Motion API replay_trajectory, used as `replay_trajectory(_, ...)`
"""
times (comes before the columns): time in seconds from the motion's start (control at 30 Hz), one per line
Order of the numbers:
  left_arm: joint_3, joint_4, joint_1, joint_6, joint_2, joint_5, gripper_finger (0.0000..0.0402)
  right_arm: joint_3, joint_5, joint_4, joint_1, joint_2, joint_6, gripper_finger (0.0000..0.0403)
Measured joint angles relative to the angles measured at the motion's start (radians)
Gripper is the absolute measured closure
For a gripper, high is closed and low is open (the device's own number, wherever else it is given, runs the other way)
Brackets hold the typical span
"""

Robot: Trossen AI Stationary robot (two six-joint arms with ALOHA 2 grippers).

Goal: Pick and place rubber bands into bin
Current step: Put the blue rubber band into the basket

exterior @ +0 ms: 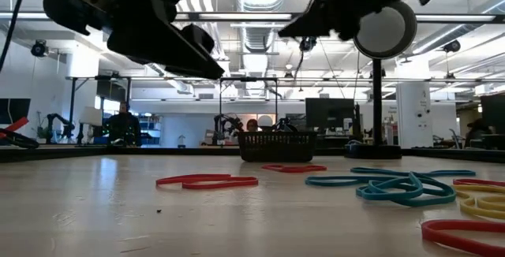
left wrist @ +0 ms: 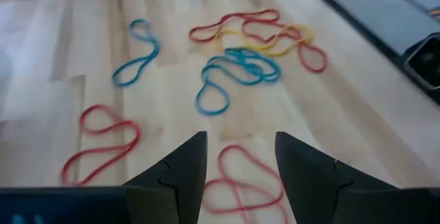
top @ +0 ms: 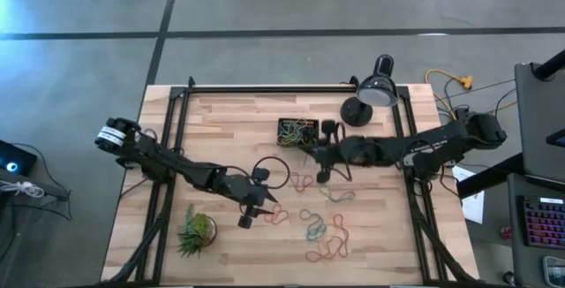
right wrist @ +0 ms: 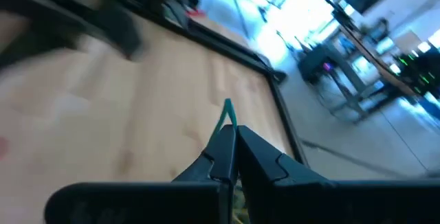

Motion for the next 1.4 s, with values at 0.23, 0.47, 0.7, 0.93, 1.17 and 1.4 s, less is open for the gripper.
replay_trajectory(0.23,0.01,0.042,0.0,0.028,0.06,0.036,0.0245,0.0,-0.088,0.045,-0.168,0.044,0.005,0.0394)
replay_trajectory(0.47,0.009,0.043,0.0,0.04,0.065,0.037,0.0245,0.0,-0.169,0.171,-0.284,0.119,-0.006,0.0394)
replay_trajectory(0.7,0.004,0.037,0.0,0.057,0.065,0.036,0.0245,0.001,-0.247,0.224,-0.365,0.236,0.048,0.0394)
replay_trajectory(0.93,0.004,0.036,0.0,0.06,0.065,0.036,0.0245,0.001,-0.285,0.229,-0.399,0.362,0.094,0.0394)
replay_trajectory(1.17,0.003,0.032,0.0,0.06,0.065,0.036,0.0245,0.047,-0.32,-0.011,-0.398,0.372,0.153,0.0394)
replay_trajectory(1.4,0.003,0.032,0.001,0.062,0.065,0.035,0.0245,0.165,-0.399,-0.304,-0.397,0.376,0.179,0.0387)
